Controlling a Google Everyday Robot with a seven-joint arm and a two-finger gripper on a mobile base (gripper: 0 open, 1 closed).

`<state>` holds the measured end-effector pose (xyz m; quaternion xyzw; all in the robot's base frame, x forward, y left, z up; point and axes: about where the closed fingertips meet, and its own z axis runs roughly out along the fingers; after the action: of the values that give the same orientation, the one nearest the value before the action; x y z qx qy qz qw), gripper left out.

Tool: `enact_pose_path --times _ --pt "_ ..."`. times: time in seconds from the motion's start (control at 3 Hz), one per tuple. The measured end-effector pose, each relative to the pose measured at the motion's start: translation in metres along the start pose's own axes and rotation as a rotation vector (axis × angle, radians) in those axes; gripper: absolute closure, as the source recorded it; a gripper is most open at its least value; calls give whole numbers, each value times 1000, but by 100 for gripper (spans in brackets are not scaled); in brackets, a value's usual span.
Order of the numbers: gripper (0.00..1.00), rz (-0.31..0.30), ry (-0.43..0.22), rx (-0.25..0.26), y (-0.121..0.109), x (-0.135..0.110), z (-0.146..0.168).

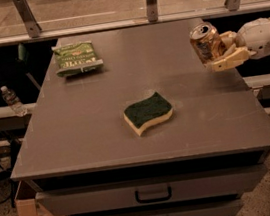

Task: Place orange can upright

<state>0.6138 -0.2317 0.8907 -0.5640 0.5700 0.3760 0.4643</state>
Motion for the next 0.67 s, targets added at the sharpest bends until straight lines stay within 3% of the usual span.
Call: enact_pose_path --times 0.33,0.67 --pt "100 -28 -38 -19 4 10 8" --pt "100 -16 -40 -25 2 23 10"
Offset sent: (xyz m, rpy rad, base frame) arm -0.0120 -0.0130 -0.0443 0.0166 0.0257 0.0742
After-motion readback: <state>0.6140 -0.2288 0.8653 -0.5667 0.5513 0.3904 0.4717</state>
